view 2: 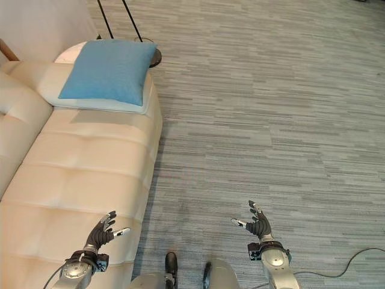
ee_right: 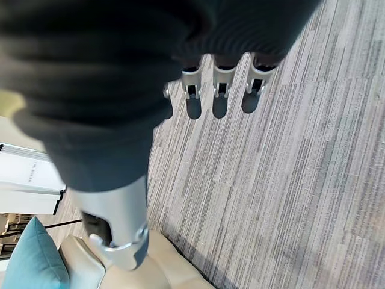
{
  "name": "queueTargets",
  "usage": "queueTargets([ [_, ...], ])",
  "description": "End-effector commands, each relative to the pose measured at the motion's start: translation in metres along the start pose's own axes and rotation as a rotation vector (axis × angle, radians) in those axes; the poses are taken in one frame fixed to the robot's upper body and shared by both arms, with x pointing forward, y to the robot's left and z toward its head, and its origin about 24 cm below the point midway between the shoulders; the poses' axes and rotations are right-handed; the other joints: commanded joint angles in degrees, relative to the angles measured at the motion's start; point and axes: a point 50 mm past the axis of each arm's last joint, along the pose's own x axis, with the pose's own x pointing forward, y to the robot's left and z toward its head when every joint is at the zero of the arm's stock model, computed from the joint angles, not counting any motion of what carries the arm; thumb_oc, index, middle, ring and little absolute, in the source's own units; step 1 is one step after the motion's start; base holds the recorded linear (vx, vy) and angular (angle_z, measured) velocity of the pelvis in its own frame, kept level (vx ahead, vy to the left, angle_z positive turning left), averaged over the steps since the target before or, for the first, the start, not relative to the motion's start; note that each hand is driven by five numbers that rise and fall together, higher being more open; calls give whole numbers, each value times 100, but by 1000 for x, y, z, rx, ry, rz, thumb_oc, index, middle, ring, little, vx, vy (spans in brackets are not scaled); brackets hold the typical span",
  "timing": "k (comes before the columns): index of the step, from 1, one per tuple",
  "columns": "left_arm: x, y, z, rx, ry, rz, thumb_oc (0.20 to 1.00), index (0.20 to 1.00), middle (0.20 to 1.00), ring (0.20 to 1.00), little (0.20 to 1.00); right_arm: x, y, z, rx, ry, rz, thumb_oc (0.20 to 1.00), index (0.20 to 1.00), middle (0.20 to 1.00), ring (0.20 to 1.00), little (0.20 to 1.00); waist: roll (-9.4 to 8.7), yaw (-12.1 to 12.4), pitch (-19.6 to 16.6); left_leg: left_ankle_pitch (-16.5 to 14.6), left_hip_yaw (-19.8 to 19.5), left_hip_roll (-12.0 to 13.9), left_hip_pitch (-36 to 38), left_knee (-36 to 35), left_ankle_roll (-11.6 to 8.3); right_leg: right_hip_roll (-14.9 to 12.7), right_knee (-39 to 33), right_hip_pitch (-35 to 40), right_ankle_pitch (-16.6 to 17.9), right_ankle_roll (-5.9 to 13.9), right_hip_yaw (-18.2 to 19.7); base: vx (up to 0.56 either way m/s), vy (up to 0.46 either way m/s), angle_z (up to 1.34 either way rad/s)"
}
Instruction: Pick up all the scattered cushions and arrange them neatly on the sofa.
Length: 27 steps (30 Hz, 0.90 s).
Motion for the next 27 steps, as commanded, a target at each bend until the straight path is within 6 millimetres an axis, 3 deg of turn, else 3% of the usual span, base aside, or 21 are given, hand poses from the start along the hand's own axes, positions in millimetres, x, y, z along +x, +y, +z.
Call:
queueTargets([
  [1,-6,10,8,66,-71,3,1000,1000,1000,1000,1000,4,-9,12,26,-65,-37,1000,1000,1000,1000,1000,-274,-71,61,-801,85,21,451,220,-511,-52,-1549,312,1208,280,-196,481,-103,20],
  [4,-5,7,8,77,-74,-2,1000,1000,1000,1000,1000,2,-9,11,13,-61,-36,1000,1000,1000,1000,1000,-202,-186,53,-1099,-3,91,966,125,-615,-31,-1651,114,1360,346,-140,527,-128,14],
  [6,-7,4,6,87,-73,-17,1000,1000,1000,1000,1000,-3,-12,5,3,-48,-29,1000,1000,1000,1000,1000,-202,-262,-32,-1171,-135,122,1172,331,-686,13,-1597,288,1418,244,73,517,-162,17],
  [8,-7,1,6,74,-71,-24,1000,1000,1000,1000,1000,-4,-15,2,-7,-37,-34,1000,1000,1000,1000,1000,-137,-277,-105,-701,-131,310,975,1178,-909,143,-1582,540,1379,82,126,455,-252,62],
  [9,-6,-1,7,64,-73,-31,1000,1000,1000,1000,1000,-3,-17,4,-9,-44,-42,1000,1000,1000,1000,1000,-161,-248,-62,-283,-140,445,589,2151,-1019,173,-1572,710,1300,-61,128,348,-339,61],
  [10,-5,-3,9,58,-78,-41,1000,1000,1000,1000,1000,-2,-20,7,-3,-55,-53,1000,1000,1000,1000,1000,-214,-209,6,-49,-154,545,127,3012,-1009,187,-1580,851,1206,-202,124,318,-337,54],
  [11,-4,-4,8,46,-75,-37,1000,1000,1000,1000,1000,-2,-21,7,-4,-56,-60,1000,1000,1000,1000,1000,-253,-190,30,27,-118,643,-103,3446,-972,246,-1583,964,1065,-328,135,189,-208,39],
  [12,-4,-4,9,47,-75,-37,1000,1000,1000,1000,1000,-2,-21,7,-4,-56,-59,1000,1000,1000,1000,1000,-270,-200,18,47,-122,625,-127,3441,-967,227,-1592,947,1079,-327,132,414,-226,-7],
  [13,0,-6,12,39,-77,-37,1000,1000,1000,1000,1000,0,-28,9,-15,-52,-86,1000,1000,1000,1000,1000,-350,-61,93,-245,-33,619,-718,3523,-781,254,-1606,1303,839,-412,174,294,-126,-27],
  [14,0,-6,12,39,-78,-38,1000,1000,1000,1000,1000,0,-28,9,-15,-52,-86,1000,1000,1000,1000,1000,-342,-56,103,-260,-32,628,-712,3536,-780,261,-1599,1310,831,-411,175,552,-136,-35],
  [17,0,-7,9,42,-67,-35,1000,1000,1000,1000,1000,0,-34,10,-24,-56,-109,1000,1000,1000,1000,1000,-383,84,13,-346,246,627,-1209,2273,-718,241,-1729,1807,535,-326,206,491,2,-13],
  [18,0,-5,9,40,-68,-26,1000,1000,1000,1000,1000,0,-34,9,-31,-55,-110,1000,1000,1000,1000,1000,-344,139,-13,-217,216,613,-1257,1808,-738,293,-1759,1915,478,-307,221,547,80,17],
  [19,-2,-1,7,34,-62,4,1000,1000,1000,1000,1000,-1,-34,8,-48,-51,-109,1000,1000,1000,1000,1000,-272,256,-18,287,97,614,-1391,1133,-892,416,-1776,2106,342,-280,232,386,67,18],
  [20,-2,-1,7,34,-62,4,1000,1000,1000,1000,1000,-1,-34,8,-49,-50,-109,1000,1000,1000,1000,1000,-284,250,-11,320,99,595,-1352,1074,-894,404,-1775,2120,337,-280,228,537,101,-4],
  [21,-4,2,4,21,-50,24,1000,1000,1000,1000,1000,-1,-34,7,-58,-45,-110,1000,1000,1000,1000,1000,-222,361,-64,617,-78,578,-1399,352,-970,470,-1759,2353,189,-259,269,287,55,-39],
  [22,-4,2,4,21,-51,24,1000,1000,1000,1000,1000,-1,-35,7,-58,-45,-111,1000,1000,1000,1000,1000,-216,360,-73,640,-82,582,-1404,329,-970,477,-1764,2341,201,-261,267,667,153,-53],
  [24,-8,7,-5,17,-15,58,1000,1000,1000,1000,1000,-3,-36,2,-74,-24,-118,1000,1000,1000,1000,1000,-218,471,-170,764,376,667,-1605,-208,-982,432,-1741,2854,-91,-192,289,673,183,-25],
  [25,-9,10,-9,14,-1,74,1000,1000,1000,1000,1000,-4,-37,0,-73,-18,-121,1000,1000,1000,1000,1000,-228,487,-231,727,528,679,-1664,-265,-1006,422,-1713,3028,-197,-160,298,822,281,-10],
  [26,-14,17,-14,11,18,97,1000,1000,1000,1000,1000,-5,-35,-1,-66,-11,-113,1000,1000,1000,1000,1000,-217,603,-362,873,820,729,-1658,-159,-907,401,-1596,3234,-242,-79,360,650,225,-7],
  [27,-14,17,-14,11,18,97,1000,1000,1000,1000,1000,-5,-35,-1,-66,-11,-113,1000,1000,1000,1000,1000,-222,608,-362,874,827,727,-1651,-164,-907,396,-1593,3235,-245,-77,365,616,245,14],
])
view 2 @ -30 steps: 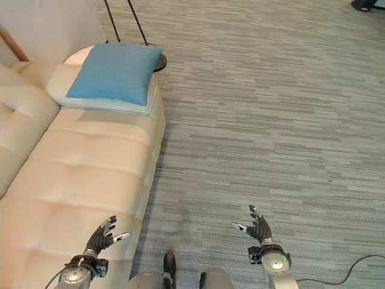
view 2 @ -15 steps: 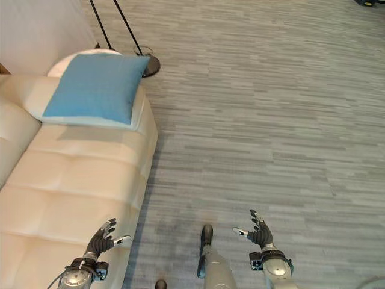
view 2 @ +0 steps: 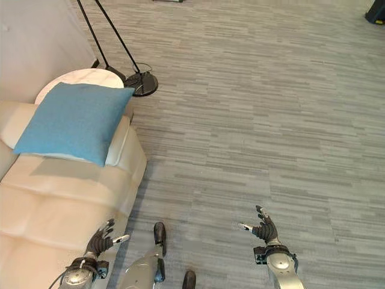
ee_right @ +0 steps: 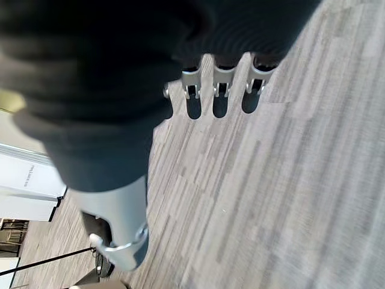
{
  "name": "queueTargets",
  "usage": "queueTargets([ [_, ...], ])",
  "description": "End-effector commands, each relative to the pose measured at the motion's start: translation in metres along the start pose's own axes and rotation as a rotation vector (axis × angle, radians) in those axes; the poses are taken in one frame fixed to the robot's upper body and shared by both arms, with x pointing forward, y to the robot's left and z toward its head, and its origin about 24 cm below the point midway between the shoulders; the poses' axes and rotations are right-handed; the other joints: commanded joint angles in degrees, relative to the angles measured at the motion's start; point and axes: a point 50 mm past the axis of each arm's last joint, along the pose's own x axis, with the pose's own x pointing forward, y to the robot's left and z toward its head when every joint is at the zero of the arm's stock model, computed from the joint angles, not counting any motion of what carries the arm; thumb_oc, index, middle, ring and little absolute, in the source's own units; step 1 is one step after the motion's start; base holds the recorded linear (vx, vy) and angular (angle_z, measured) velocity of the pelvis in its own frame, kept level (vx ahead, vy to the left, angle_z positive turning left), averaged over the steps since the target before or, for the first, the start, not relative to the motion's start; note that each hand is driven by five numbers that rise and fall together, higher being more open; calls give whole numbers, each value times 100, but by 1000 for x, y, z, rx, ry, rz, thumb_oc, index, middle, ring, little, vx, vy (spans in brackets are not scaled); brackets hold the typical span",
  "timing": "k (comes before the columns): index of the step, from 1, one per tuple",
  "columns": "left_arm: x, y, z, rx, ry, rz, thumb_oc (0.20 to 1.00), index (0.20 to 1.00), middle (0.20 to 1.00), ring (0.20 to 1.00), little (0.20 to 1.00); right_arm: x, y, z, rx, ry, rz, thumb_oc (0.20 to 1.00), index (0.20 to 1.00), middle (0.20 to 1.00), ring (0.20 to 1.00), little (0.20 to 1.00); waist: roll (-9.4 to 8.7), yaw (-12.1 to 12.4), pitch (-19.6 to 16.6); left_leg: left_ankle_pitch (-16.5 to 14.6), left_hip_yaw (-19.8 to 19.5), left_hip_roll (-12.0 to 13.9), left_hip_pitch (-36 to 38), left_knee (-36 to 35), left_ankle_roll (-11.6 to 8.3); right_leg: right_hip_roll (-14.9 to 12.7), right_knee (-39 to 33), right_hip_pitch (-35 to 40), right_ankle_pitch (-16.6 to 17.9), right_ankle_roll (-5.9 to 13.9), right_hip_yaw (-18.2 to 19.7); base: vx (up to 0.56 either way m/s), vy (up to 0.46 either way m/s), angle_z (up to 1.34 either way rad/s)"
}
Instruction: Pick up all the scattered cushions and arrange them neatly on the sofa.
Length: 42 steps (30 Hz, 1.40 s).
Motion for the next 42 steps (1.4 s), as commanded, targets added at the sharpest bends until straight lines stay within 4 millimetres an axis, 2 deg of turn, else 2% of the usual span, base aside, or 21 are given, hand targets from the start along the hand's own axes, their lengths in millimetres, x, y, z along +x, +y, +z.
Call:
queueTargets([
  [1,-3,12,13,29,-81,27,1000,1000,1000,1000,1000,-5,-20,9,-19,-69,-52,1000,1000,1000,1000,1000,37,261,-345,668,-82,209,39,-128,-175,-834,1159,57,-452,636,172,618,274,19],
  [3,-4,16,7,51,-54,35,1000,1000,1000,1000,1000,-5,-9,5,-15,-52,-14,1000,1000,1000,1000,1000,-219,377,-419,397,-324,-183,38,541,112,-1279,2357,-240,742,995,249,712,374,16],
  [5,-3,20,7,49,-50,51,1000,1000,1000,1000,1000,-3,-2,10,-19,-69,11,1000,1000,1000,1000,1000,-235,382,-324,77,-421,-319,305,612,352,-1464,3492,-686,1819,1072,397,521,316,33],
  [6,-1,24,10,39,-58,71,1000,1000,1000,1000,1000,-1,5,16,-14,-97,32,1000,1000,1000,1000,1000,-105,344,-242,-184,-608,-360,729,549,479,-1458,4028,-1267,1750,943,460,657,284,48],
  [8,-2,22,9,19,-58,74,1000,1000,1000,1000,1000,-2,6,17,-16,-103,40,1000,1000,1000,1000,1000,24,227,-181,-362,-831,-450,1166,443,532,-1415,3909,-1803,1238,781,370,681,185,74],
  [9,-4,20,5,-8,-50,75,1000,1000,1000,1000,1000,-3,5,16,-19,-101,41,1000,1000,1000,1000,1000,148,67,-100,-504,-1171,-536,1544,344,515,-1314,3376,-2269,822,656,209,668,87,111],
  [10,-4,19,4,-16,-48,70,1000,1000,1000,1000,1000,-3,4,16,-16,-99,40,1000,1000,1000,1000,1000,159,7,-64,-576,-1299,-599,1684,341,483,-1276,2996,-2371,714,650,223,514,43,143],
  [11,-4,18,4,-16,-48,70,1000,1000,1000,1000,1000,-2,4,16,-16,-99,39,1000,1000,1000,1000,1000,170,-5,-69,-566,-1313,-589,1676,337,480,-1266,2962,-2360,736,645,204,509,-59,123],
  [12,-5,16,0,-33,-33,70,1000,1000,1000,1000,1000,-3,2,12,-14,-82,34,1000,1000,1000,1000,1000,123,-158,8,-747,-1697,-759,2048,237,400,-948,1758,-2571,791,756,648,502,-85,140],
  [14,-1,15,3,-27,-37,71,1000,1000,1000,1000,1000,-4,-5,7,-20,-60,14,1000,1000,1000,1000,1000,68,-322,117,-960,-2305,-954,2327,284,300,-757,862,-2851,1175,991,1183,645,-147,202],
  [18,-1,13,1,-27,-32,67,1000,1000,1000,1000,1000,-9,-12,-3,-15,-26,-4,1000,1000,1000,1000,1000,-27,-366,106,-1190,-2761,-1093,2466,529,217,-1003,713,-2717,1387,971,1088,302,-173,227],
  [19,0,13,-3,-40,-11,74,1000,1000,1000,1000,1000,-8,-13,-7,5,-8,-17,1000,1000,1000,1000,1000,-56,-373,50,-1164,-2850,-998,2394,911,65,-1083,837,-2541,1408,902,959,385,-334,175],
  [20,0,14,-5,-62,0,87,1000,1000,1000,1000,1000,-6,-14,-7,10,-4,-21,1000,1000,1000,1000,1000,-61,-366,50,-1108,-2760,-940,2253,1211,-17,-1134,876,-2487,1400,870,864,400,-402,160],
  [22,-1,13,-13,-112,38,105,1000,1000,1000,1000,1000,-3,-21,-1,28,-23,-47,1000,1000,1000,1000,1000,-58,-378,23,-900,-2119,-517,1731,1914,-184,-1209,837,-2123,1197,714,523,205,-234,161],
  [24,0,16,-14,-108,45,111,1000,1000,1000,1000,1000,-3,-24,-5,30,-5,-63,1000,1000,1000,1000,1000,-46,-383,-51,-891,-1506,-209,1657,1588,-143,-1252,795,-1924,1020,658,209,96,-105,117],
  [25,0,16,-14,-107,45,111,1000,1000,1000,1000,1000,-3,-24,-5,31,-5,-62,1000,1000,1000,1000,1000,-61,-392,-64,-865,-1509,-226,1644,1568,-140,-1269,788,-1939,1030,660,206,86,-72,84],
  [26,2,18,-10,-90,31,107,1000,1000,1000,1000,1000,-3,-28,-7,29,2,-76,1000,1000,1000,1000,1000,-61,-429,-117,-811,-1017,24,1587,1253,-152,-1341,759,-1837,935,651,-48,65,-47,69],
  [29,5,19,-3,-61,10,101,1000,1000,1000,1000,1000,-6,-35,-12,28,20,-105,1000,1000,1000,1000,1000,-19,-504,-178,-633,-272,476,1484,824,-323,-1472,698,-1562,699,718,-442,108,14,76],
  [31,4,23,-4,-54,10,109,1000,1000,1000,1000,1000,-6,-36,-12,15,25,-104,1000,1000,1000,1000,1000,-23,-494,-180,-444,-218,521,1468,676,-339,-1499,731,-1526,729,667,-579,44,54,62],
  [38,-2,32,-13,-16,39,119,1000,1000,1000,1000,1000,-5,-37,-2,-30,-10,-82,1000,1000,1000,1000,1000,9,-409,-311,-468,-293,295,1785,193,-289,-1573,679,-1344,769,759,-567,123,137,-1],
  [42,0,51,1,13,-19,166,1000,1000,1000,1000,1000,1,-36,28,-61,-133,-58,1000,1000,1000,1000,1000,-64,-263,-333,-516,-290,133,1905,-3,-193,-1649,608,-1329,873,858,-482,87,140,-15],
])
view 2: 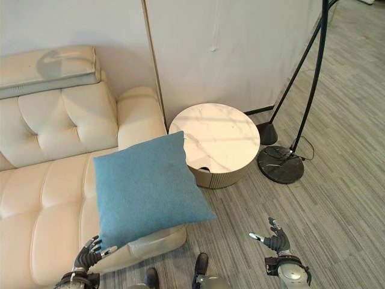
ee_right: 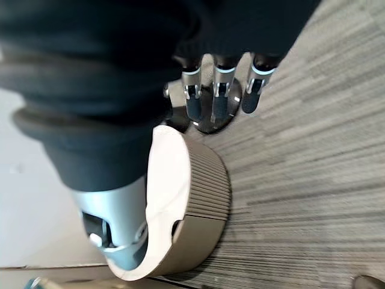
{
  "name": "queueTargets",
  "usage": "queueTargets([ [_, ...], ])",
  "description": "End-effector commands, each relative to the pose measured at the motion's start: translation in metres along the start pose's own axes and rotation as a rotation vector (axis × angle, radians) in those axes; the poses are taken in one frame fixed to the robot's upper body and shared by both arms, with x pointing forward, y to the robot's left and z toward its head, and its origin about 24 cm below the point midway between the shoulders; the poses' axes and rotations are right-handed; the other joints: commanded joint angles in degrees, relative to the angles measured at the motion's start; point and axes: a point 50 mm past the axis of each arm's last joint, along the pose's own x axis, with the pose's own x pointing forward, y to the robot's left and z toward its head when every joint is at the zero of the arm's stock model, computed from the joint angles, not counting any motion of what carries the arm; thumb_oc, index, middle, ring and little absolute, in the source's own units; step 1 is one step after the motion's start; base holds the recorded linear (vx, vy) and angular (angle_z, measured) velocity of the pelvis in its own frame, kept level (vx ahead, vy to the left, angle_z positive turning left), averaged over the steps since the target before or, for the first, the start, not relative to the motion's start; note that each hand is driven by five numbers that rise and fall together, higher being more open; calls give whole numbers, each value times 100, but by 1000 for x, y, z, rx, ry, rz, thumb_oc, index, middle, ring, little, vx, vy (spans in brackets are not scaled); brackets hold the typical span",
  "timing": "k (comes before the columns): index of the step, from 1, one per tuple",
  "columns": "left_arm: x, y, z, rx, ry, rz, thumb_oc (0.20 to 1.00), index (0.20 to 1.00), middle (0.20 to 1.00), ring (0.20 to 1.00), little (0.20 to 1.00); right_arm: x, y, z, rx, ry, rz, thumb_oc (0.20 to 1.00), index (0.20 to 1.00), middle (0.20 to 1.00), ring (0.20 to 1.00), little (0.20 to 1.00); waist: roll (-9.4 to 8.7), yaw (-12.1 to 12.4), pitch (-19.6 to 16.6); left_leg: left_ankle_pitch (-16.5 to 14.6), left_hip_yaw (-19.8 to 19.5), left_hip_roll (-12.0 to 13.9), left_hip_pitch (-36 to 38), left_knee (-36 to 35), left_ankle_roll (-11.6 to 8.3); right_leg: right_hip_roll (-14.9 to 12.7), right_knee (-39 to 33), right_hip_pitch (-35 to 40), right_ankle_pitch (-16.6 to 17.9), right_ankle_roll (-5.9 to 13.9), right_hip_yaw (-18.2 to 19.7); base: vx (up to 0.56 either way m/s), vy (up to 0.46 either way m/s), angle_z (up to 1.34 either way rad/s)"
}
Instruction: Pick up all the scattered cushions and arrange them neatly on the sofa.
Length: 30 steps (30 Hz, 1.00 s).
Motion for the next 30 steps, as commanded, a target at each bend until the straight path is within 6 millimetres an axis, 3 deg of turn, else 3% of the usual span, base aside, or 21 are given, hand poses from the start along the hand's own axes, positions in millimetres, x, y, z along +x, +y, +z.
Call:
queueTargets([
  [1,7,35,38,56,-164,95,1000,1000,1000,1000,1000,11,-11,46,-62,-199,-12,1000,1000,1000,1000,1000,-201,148,-116,-131,-243,-73,-230,286,-108,-874,173,429,-269,851,111,32,62,6],
  [9,12,53,71,38,-273,146,1000,1000,1000,1000,1000,31,-2,94,-83,-320,71,1000,1000,1000,1000,1000,-293,441,-86,-83,-379,-231,-309,60,-64,-968,20,371,-133,957,36,26,42,8],
  [14,23,46,84,-27,-287,130,1000,1000,1000,1000,1000,48,15,106,8,-292,132,1000,1000,1000,1000,1000,-324,563,-8,21,-428,-268,-457,-54,-75,-977,-34,233,-69,978,9,-34,-2,12],
  [16,29,37,94,-67,-300,115,1000,1000,1000,1000,1000,57,27,118,79,-286,152,1000,1000,1000,1000,1000,-320,610,96,87,-442,-274,-610,-87,-82,-975,-35,58,-26,980,33,-132,9,7],
  [17,37,27,107,-103,-313,100,1000,1000,1000,1000,1000,67,41,135,119,-289,180,1000,1000,1000,1000,1000,-315,649,230,160,-451,-268,-814,-106,-93,-964,-29,-159,25,969,80,-141,12,0],
  [18,37,27,107,-103,-313,100,1000,1000,1000,1000,1000,67,41,135,119,-290,180,1000,1000,1000,1000,1000,-316,649,231,160,-451,-267,-818,-104,-93,-964,-26,-163,24,969,81,-198,6,-1],
  [20,47,12,133,-146,-348,81,1000,1000,1000,1000,1000,78,62,169,119,-319,222,1000,1000,1000,1000,1000,-336,676,423,292,-469,-234,-1074,-115,-131,-924,-2,-443,98,934,118,-125,0,3],
  [21,47,12,133,-146,-349,81,1000,1000,1000,1000,1000,78,62,169,119,-319,222,1000,1000,1000,1000,1000,-337,676,426,293,-469,-234,-1076,-114,-131,-924,-1,-446,98,934,119,-111,-11,4],
  [22,55,2,159,-147,-376,76,1000,1000,1000,1000,1000,80,82,196,77,-355,274,1000,1000,1000,1000,1000,-375,678,567,382,-478,-186,-1222,-125,-166,-894,14,-603,148,921,151,-93,-17,2],
  [23,58,-4,172,-142,-397,64,1000,1000,1000,1000,1000,80,91,207,55,-371,295,1000,1000,1000,1000,1000,-389,687,604,413,-480,-169,-1257,-136,-181,-883,16,-641,155,919,156,-93,-17,1],
  [24,58,-4,172,-142,-398,64,1000,1000,1000,1000,1000,80,91,207,55,-372,295,1000,1000,1000,1000,1000,-389,688,609,413,-479,-169,-1256,-136,-181,-883,17,-640,155,919,157,-56,-19,1],
  [25,59,-25,209,-124,-462,22,1000,1000,1000,1000,1000,75,120,233,1,-413,363,1000,1000,1000,1000,1000,-414,697,727,477,-486,-135,-1327,-159,-210,-851,30,-719,183,920,170,-43,-15,-1],
  [26,59,-25,210,-124,-463,22,1000,1000,1000,1000,1000,75,120,233,1,-414,363,1000,1000,1000,1000,1000,-414,698,732,478,-486,-135,-1326,-158,-210,-851,31,-718,183,920,170,-59,-25,-2],
  [28,54,-55,248,-105,-539,-43,1000,1000,1000,1000,1000,61,154,257,0,-469,453,1000,1000,1000,1000,1000,-430,695,858,554,-504,-93,-1382,-209,-252,-832,10,-775,208,928,158,-44,-18,-4],
  [29,50,-65,257,-95,-568,-68,1000,1000,1000,1000,1000,56,162,261,1,-483,480,1000,1000,1000,1000,1000,-436,688,883,568,-520,-87,-1394,-215,-258,-823,10,-783,210,929,154,-34,-12,-3],
  [30,50,-65,257,-95,-568,-68,1000,1000,1000,1000,1000,56,162,261,1,-483,480,878,878,878,878,878,-436,688,884,569,-521,-87,-1394,-215,-258,-823,10,-783,210,929,154,0,0,0],
])
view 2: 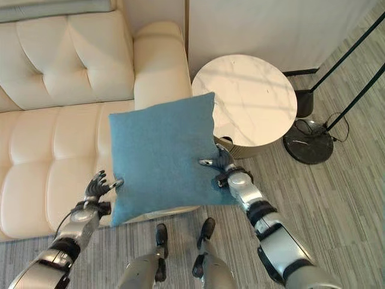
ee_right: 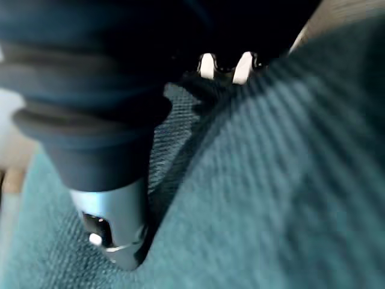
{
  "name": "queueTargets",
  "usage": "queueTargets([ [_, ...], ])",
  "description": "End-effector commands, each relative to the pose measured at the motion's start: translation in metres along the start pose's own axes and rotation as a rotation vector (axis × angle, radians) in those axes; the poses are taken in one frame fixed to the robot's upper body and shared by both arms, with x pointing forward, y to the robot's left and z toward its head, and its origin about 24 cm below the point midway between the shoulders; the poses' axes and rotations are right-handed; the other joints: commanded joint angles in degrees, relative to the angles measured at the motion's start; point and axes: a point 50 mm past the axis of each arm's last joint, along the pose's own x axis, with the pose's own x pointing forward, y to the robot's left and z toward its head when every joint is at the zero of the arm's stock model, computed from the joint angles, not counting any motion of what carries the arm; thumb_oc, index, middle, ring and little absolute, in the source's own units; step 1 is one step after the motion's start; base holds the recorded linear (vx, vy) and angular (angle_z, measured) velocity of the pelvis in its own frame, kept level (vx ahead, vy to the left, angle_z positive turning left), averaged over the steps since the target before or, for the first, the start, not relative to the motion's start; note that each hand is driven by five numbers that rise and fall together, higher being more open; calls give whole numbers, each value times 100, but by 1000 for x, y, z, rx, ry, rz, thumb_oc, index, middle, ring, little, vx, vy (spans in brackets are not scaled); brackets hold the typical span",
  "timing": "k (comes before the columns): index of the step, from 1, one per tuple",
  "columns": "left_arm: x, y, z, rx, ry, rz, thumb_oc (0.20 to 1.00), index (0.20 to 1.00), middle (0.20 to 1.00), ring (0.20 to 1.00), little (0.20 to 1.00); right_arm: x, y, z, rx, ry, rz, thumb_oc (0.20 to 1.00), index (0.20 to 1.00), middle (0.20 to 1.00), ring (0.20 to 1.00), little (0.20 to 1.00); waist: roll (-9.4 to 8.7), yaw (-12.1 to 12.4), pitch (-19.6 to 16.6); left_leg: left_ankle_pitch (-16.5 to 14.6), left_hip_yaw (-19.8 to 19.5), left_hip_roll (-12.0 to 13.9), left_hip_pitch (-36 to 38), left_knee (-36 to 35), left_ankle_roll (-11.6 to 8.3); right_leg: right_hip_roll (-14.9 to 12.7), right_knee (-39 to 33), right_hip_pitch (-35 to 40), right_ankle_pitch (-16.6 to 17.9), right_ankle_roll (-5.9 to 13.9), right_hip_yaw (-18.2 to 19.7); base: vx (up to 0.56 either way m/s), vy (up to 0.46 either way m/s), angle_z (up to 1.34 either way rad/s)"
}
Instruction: Pick up all the scattered cushions and arrange them neatly on the sofa.
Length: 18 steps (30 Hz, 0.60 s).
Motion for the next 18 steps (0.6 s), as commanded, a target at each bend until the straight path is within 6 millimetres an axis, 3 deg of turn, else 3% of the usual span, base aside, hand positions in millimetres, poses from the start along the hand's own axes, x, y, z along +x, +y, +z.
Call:
queueTargets([
  [1,6,-38,51,-14,-180,-112,859,859,859,859,859,2,50,33,57,-122,159,200,200,200,200,200,-146,156,15,57,-322,228,-70,-211,-387,-583,427,272,-625,865,310,0,0,0],
  [2,6,-38,51,-14,-180,-112,200,200,200,200,200,2,50,33,57,-122,159,200,200,200,200,200,-146,156,15,57,-323,228,-70,-211,-387,-583,427,273,-625,865,310,0,0,0],
  [6,-4,-53,76,-94,-304,-175,200,200,200,200,200,-12,72,48,44,-246,268,200,200,200,200,200,-202,76,-51,34,-287,235,11,-255,-391,-569,379,322,-613,887,354,0,0,0],
  [9,-15,-55,81,-158,-364,-196,200,200,200,200,200,-24,75,49,26,-312,290,200,200,200,200,200,-215,12,-120,-31,-243,228,136,-260,-366,-569,379,391,-629,892,393,10,3,-3],
  [13,-31,-48,74,-211,-406,-207,200,200,200,200,200,-41,70,49,15,-399,285,200,200,200,200,200,-205,-58,-239,-141,-215,205,283,-238,-311,-569,372,469,-635,895,499,47,27,-5],
  [17,-65,-30,53,-238,-442,-237,200,200,200,200,200,-79,45,46,32,-534,240,200,200,200,200,200,-132,-175,-500,-424,-158,150,683,-158,-204,-559,358,788,-724,922,651,83,44,-17],
  [18,-65,-30,53,-237,-441,-237,200,200,200,200,200,-79,45,45,32,-533,240,200,200,200,200,200,-137,-174,-514,-412,-155,146,666,-158,-202,-562,351,773,-710,920,655,113,74,-15],
])
